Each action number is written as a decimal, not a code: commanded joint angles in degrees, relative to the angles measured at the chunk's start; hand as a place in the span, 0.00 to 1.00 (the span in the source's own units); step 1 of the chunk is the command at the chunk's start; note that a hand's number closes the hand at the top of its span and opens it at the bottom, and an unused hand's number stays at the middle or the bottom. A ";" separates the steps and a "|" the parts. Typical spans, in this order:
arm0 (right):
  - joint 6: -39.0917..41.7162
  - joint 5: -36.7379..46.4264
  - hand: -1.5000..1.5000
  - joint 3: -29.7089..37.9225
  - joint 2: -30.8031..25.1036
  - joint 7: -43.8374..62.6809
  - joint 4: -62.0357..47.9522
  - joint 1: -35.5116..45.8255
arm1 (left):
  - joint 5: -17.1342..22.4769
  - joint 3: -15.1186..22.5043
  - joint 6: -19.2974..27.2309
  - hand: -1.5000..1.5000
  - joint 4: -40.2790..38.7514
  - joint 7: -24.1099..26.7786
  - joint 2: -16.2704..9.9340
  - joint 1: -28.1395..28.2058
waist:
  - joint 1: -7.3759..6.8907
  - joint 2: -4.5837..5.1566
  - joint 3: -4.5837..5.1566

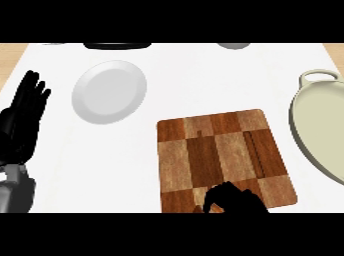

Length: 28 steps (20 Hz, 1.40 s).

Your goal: Pick the croissant from the cutting board and place it in the pot

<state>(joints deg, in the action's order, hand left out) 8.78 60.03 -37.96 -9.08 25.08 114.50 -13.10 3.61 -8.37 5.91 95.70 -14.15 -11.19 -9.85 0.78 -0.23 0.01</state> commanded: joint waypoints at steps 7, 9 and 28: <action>-12.94 6.59 1.00 9.91 0.43 3.11 20.02 -1.97 | -1.28 0.51 1.49 0.50 -2.32 1.94 1.72 -0.71 | 0.32 0.11 0.00; -13.44 3.09 1.00 12.32 -0.59 2.62 25.30 -5.20 | 0.90 -1.67 -0.47 0.50 -1.80 -1.33 -1.42 -3.32 | 0.15 0.10 -0.04; -10.37 -30.68 1.00 56.76 -7.73 -10.73 1.41 9.91 | -1.29 0.54 0.78 0.50 -0.46 -1.01 0.67 -3.11 | -0.73 0.25 -0.06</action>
<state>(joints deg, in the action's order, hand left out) -1.05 35.64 11.79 -14.92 20.06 124.20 -5.19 2.79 -8.27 6.22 94.19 -14.36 -10.81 -12.49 0.19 0.00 -0.05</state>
